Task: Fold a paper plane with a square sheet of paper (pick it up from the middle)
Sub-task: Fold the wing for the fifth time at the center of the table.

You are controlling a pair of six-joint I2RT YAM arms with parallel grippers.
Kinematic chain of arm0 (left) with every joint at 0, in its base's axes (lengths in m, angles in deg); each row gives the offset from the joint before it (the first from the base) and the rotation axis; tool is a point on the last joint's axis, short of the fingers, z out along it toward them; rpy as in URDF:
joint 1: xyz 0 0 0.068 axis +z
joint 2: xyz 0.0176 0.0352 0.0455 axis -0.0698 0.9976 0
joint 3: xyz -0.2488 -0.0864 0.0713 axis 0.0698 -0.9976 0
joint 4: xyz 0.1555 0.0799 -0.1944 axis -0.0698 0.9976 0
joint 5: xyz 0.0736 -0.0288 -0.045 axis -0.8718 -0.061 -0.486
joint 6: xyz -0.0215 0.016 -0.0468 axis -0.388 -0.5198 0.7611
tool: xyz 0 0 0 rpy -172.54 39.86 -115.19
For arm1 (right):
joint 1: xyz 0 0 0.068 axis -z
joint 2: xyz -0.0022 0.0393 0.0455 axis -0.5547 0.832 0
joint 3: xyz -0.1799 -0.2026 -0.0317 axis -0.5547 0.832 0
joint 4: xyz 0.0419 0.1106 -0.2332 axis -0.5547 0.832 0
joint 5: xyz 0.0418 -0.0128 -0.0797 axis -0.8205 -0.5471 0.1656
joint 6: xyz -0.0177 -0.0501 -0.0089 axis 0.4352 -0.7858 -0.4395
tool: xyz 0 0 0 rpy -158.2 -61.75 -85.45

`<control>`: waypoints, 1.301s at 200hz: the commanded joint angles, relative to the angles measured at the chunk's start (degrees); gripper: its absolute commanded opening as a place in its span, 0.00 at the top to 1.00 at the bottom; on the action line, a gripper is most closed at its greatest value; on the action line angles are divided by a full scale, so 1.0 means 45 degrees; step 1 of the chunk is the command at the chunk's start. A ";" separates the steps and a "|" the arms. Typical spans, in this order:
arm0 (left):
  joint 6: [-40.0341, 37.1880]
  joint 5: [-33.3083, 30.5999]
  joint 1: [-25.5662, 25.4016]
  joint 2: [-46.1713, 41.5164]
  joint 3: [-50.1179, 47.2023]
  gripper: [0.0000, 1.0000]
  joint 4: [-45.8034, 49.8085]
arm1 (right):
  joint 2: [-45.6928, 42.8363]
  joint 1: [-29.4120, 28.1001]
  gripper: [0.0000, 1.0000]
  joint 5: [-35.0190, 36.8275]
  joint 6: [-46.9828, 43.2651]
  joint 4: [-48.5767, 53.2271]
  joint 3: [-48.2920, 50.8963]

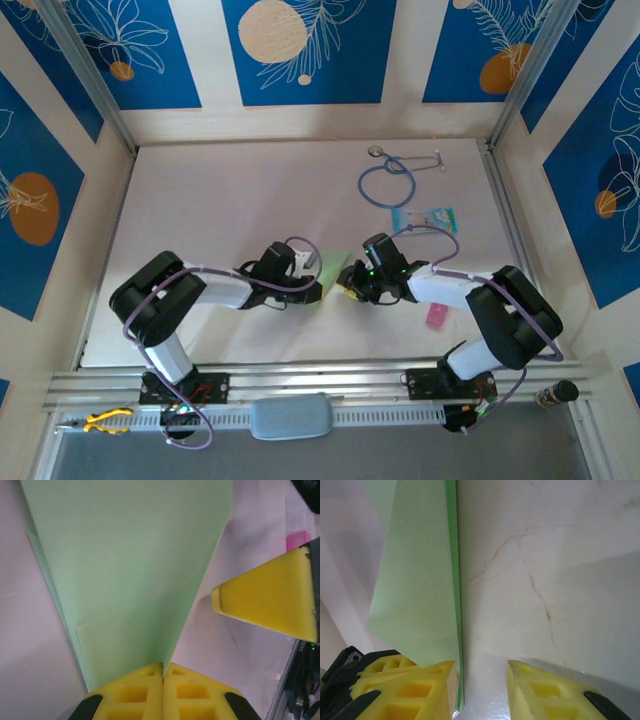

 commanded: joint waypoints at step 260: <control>0.5283 0.1937 0.1668 0.1807 -0.2718 0.99 -0.8466 | 0.1294 0.0089 0.93 -0.1355 -0.1385 -0.2990 -0.0388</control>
